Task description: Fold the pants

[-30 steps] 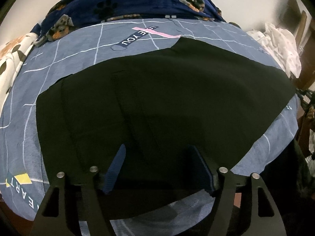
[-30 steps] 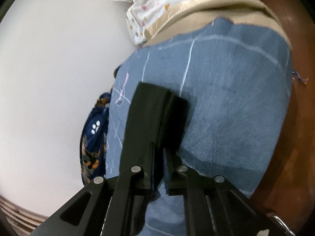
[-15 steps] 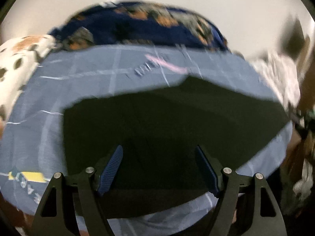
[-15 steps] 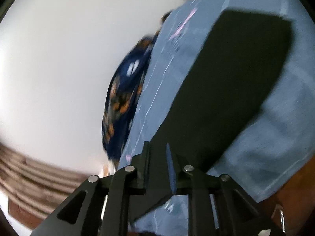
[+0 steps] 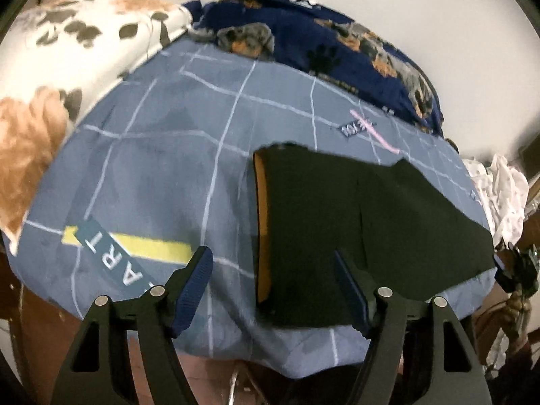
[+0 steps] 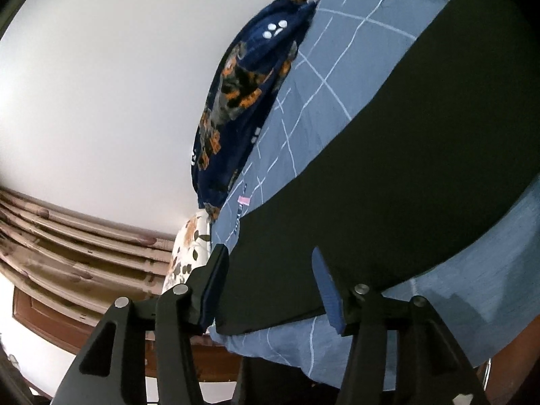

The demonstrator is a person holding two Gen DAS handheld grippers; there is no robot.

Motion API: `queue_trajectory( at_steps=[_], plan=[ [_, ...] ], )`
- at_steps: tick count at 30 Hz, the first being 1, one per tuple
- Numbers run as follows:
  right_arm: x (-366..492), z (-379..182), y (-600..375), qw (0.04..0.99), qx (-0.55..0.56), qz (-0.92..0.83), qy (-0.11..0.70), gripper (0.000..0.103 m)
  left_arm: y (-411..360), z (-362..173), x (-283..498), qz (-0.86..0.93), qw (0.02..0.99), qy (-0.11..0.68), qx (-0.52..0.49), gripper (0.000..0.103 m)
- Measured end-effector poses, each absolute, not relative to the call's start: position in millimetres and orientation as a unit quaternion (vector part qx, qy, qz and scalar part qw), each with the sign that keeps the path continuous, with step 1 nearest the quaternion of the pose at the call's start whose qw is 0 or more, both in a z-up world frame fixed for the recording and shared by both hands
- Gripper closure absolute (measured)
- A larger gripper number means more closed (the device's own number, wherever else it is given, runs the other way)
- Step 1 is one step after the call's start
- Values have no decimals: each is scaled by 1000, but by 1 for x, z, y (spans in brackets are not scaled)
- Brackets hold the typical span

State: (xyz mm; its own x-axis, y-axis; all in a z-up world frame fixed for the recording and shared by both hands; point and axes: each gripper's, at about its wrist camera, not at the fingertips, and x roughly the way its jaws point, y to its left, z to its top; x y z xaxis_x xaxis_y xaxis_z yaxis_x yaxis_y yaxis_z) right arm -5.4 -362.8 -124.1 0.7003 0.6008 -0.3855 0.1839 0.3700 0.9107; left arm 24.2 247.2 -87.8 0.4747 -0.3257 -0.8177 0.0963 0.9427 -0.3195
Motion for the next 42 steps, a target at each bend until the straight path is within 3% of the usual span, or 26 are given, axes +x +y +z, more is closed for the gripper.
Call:
queue_trajectory(
  at_steps=[8, 19, 21, 25, 35, 42],
  plan=[
    [-2, -126, -348, 739, 544, 144, 370, 46, 235, -108, 16, -124, 825, 539, -117, 37],
    [5, -138, -339, 721, 561, 155, 377, 38, 233, -127, 1, -161, 754, 597, -220, 39],
    [4, -139, -337, 719, 561, 156, 380, 38, 237, -128, 5, -148, 758, 592, -231, 60],
    [3, -137, -334, 723, 555, 158, 381, 35, 237, -118, 2, -122, 781, 575, -211, 85],
    [3, -143, -329, 717, 559, 158, 386, 33, 215, -82, 10, -99, 841, 517, -124, 90],
    [2, -144, -332, 716, 564, 157, 381, 31, 226, -122, 9, -75, 814, 560, -137, 90]
  ],
)
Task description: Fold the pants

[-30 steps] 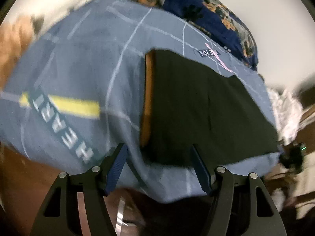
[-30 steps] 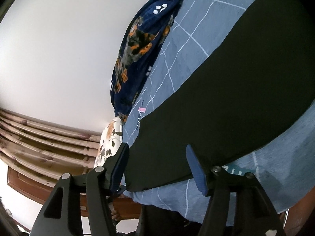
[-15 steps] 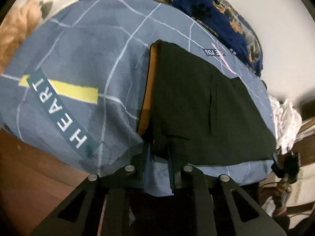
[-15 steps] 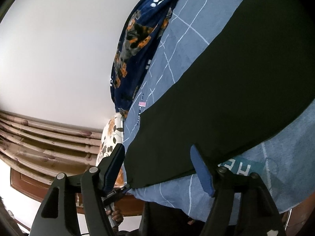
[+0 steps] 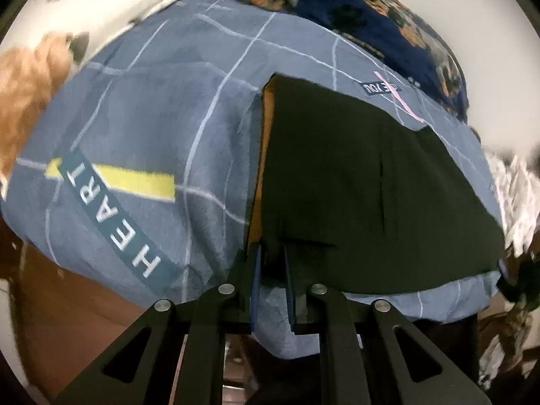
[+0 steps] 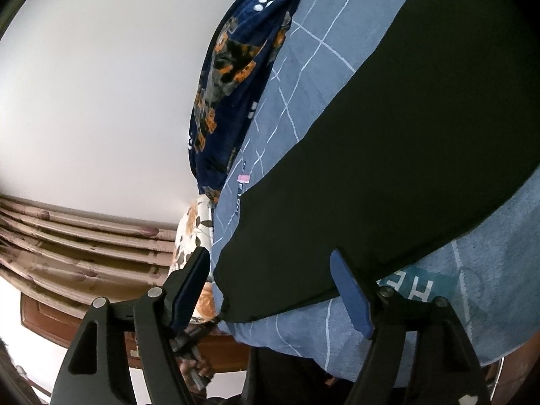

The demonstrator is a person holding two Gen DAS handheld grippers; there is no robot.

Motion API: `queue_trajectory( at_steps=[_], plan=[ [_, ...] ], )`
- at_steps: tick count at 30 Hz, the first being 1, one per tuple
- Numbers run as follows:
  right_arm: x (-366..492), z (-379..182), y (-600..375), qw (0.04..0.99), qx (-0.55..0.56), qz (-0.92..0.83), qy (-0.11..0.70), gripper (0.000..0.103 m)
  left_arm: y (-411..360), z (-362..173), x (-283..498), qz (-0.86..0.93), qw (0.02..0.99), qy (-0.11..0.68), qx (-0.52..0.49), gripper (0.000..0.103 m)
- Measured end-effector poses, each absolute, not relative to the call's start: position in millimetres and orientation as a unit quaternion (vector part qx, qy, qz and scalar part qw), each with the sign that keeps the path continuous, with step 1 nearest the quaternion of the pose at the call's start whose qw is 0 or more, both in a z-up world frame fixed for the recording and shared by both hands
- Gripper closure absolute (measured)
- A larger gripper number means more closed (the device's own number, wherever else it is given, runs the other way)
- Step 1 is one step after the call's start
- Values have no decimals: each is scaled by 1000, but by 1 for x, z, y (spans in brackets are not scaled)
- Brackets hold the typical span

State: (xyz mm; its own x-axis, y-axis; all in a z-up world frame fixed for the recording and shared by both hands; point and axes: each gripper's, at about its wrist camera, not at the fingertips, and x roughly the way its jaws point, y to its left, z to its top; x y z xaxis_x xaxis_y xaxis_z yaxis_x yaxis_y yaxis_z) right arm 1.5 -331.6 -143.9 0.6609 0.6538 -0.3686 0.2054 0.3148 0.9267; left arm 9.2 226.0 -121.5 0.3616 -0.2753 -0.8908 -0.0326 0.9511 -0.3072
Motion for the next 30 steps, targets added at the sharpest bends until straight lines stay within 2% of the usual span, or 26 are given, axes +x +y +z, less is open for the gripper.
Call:
queue_trajectory(
  at_steps=[5, 8, 12, 19, 30],
  plan=[
    [-8, -134, -350, 728, 561, 146, 366, 31, 211, -113, 7, -65, 828, 549, -93, 90],
    [-34, -122, -394, 753, 574, 90, 310, 31, 206, -104, 9, -65, 839, 535, -75, 90],
    [-93, -126, -474, 754, 617, -2, 224, 31, 209, -118, 15, -56, 828, 553, -72, 89],
    [-145, -157, -567, 726, 662, -87, 167, 31, 204, -116, 16, -48, 830, 554, -48, 86],
    [-136, -192, -600, 717, 661, -125, 181, 31, 203, -117, 17, -35, 826, 561, -46, 80]
  ],
)
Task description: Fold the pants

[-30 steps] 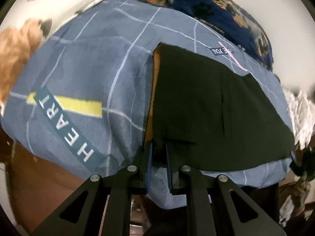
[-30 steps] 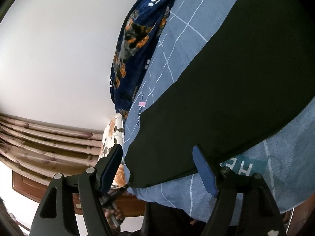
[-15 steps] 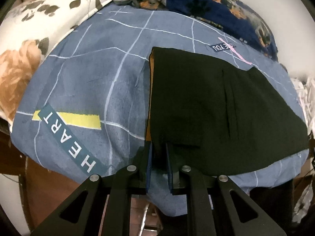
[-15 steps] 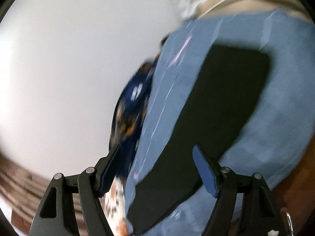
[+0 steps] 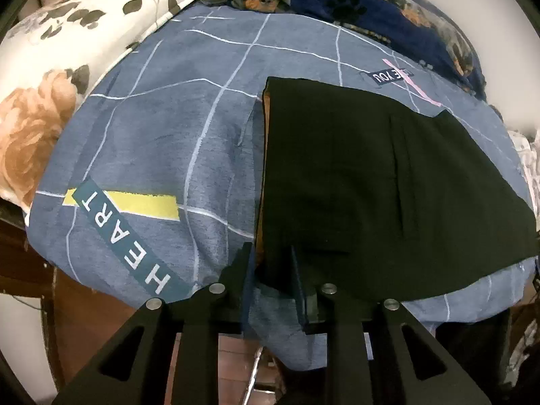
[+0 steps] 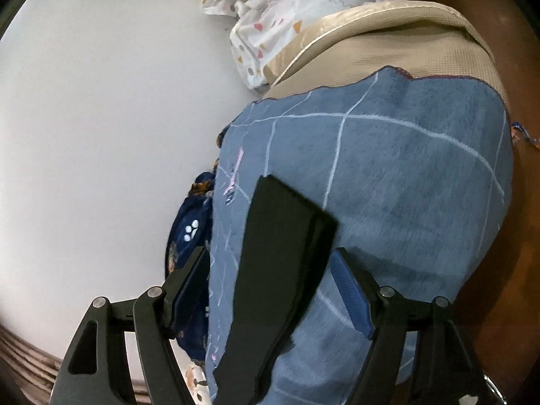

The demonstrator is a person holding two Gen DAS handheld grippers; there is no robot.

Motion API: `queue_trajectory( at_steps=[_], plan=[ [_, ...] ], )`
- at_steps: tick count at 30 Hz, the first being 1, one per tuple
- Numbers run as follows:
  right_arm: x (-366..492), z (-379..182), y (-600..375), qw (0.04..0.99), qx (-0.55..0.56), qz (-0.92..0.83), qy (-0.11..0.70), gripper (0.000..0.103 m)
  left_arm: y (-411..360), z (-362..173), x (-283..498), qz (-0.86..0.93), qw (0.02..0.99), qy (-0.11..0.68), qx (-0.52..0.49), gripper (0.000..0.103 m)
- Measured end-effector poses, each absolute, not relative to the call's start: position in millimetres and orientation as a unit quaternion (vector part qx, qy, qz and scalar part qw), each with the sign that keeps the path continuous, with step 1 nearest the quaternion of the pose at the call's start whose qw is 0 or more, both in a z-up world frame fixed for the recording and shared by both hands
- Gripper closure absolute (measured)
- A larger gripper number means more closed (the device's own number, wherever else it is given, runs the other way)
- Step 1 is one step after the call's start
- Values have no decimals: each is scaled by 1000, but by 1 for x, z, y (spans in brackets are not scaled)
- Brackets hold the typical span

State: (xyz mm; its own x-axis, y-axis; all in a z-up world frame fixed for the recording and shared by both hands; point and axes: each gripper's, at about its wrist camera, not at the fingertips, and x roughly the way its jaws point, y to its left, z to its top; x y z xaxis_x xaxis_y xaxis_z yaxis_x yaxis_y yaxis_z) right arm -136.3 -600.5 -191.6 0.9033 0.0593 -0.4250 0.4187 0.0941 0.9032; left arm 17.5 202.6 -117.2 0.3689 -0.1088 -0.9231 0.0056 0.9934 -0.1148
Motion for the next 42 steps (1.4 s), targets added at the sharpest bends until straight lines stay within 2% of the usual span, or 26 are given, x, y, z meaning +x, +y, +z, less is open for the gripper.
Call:
queue_trajectory(
  at_steps=[8, 12, 14, 15, 16, 20, 26, 30, 39, 42],
  plan=[
    [-96, -195, -586, 724, 655, -58, 209, 31, 203, -118, 17, -31, 827, 559, -42, 77],
    [-86, -186, -583, 749, 620, -75, 220, 32, 204, -117, 17, -27, 828, 559, -41, 71],
    [-81, -184, -583, 755, 600, -97, 245, 49, 205, -118, 17, -26, 828, 559, -45, 69],
    [-78, -187, -583, 752, 592, -109, 271, 73, 207, -118, 17, -25, 827, 559, -49, 68],
    [-75, -192, -583, 744, 591, -113, 290, 92, 208, -118, 17, -26, 827, 559, -52, 67],
    [-79, -191, -582, 743, 596, -115, 280, 93, 211, -112, 16, -23, 830, 554, -55, 65],
    [-81, -184, -582, 746, 597, -121, 269, 93, 197, -60, 9, -10, 875, 483, -40, 66],
    [-78, -163, -576, 765, 575, -121, 263, 93, 162, -39, 15, -63, 880, 469, -38, 65],
    [-46, -104, -538, 815, 503, -83, 275, 92, 90, -76, 23, -145, 846, 512, -37, 64],
    [-31, -89, -514, 826, 484, -56, 283, 92, 74, -83, 18, -151, 848, 508, -7, 64]
  ],
)
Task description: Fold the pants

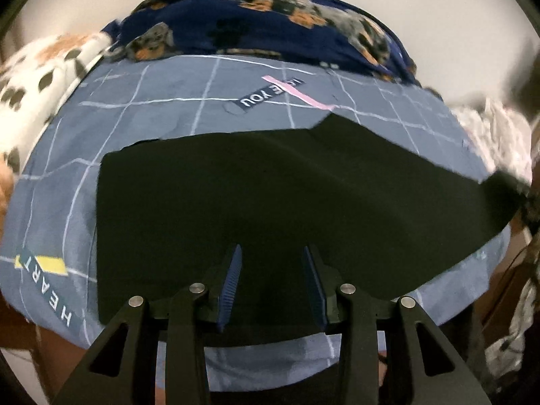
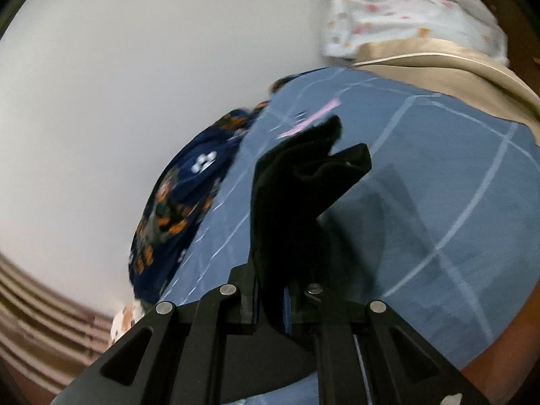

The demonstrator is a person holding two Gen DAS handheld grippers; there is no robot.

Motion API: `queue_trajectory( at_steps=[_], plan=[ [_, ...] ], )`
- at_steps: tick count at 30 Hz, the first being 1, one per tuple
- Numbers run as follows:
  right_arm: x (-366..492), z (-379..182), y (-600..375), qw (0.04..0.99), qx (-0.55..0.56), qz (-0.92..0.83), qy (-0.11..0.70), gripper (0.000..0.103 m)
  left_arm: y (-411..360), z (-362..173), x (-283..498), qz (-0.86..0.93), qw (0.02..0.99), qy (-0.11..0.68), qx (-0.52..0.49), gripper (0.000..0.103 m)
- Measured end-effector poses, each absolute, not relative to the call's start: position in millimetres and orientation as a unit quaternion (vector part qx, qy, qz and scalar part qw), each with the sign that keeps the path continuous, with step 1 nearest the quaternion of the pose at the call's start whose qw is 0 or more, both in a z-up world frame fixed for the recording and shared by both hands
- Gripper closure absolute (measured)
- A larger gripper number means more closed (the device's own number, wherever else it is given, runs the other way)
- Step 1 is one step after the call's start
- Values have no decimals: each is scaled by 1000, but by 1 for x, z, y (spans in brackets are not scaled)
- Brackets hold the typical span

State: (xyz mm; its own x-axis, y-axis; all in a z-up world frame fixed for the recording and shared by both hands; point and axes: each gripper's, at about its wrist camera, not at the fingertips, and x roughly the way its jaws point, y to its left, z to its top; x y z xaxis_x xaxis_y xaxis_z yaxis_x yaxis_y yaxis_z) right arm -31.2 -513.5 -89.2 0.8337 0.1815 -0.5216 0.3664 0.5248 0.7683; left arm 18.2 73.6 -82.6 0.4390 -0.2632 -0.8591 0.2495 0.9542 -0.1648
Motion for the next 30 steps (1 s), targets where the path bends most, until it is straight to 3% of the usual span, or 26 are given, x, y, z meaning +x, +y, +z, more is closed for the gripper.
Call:
queue_trajectory(
  at_steps=[4, 13, 30],
  plan=[
    [-9, -83, -472, 830, 469, -12, 301, 92, 59, -87, 13, -161, 848, 503, 27, 63],
    [29, -92, -381, 822, 433, 67, 365, 92, 60, -89, 12, -164, 851, 498, 26, 52],
    [45, -108, -285, 827, 329, 114, 441, 92, 54, -98, 12, -173, 838, 517, 32, 49]
  ],
)
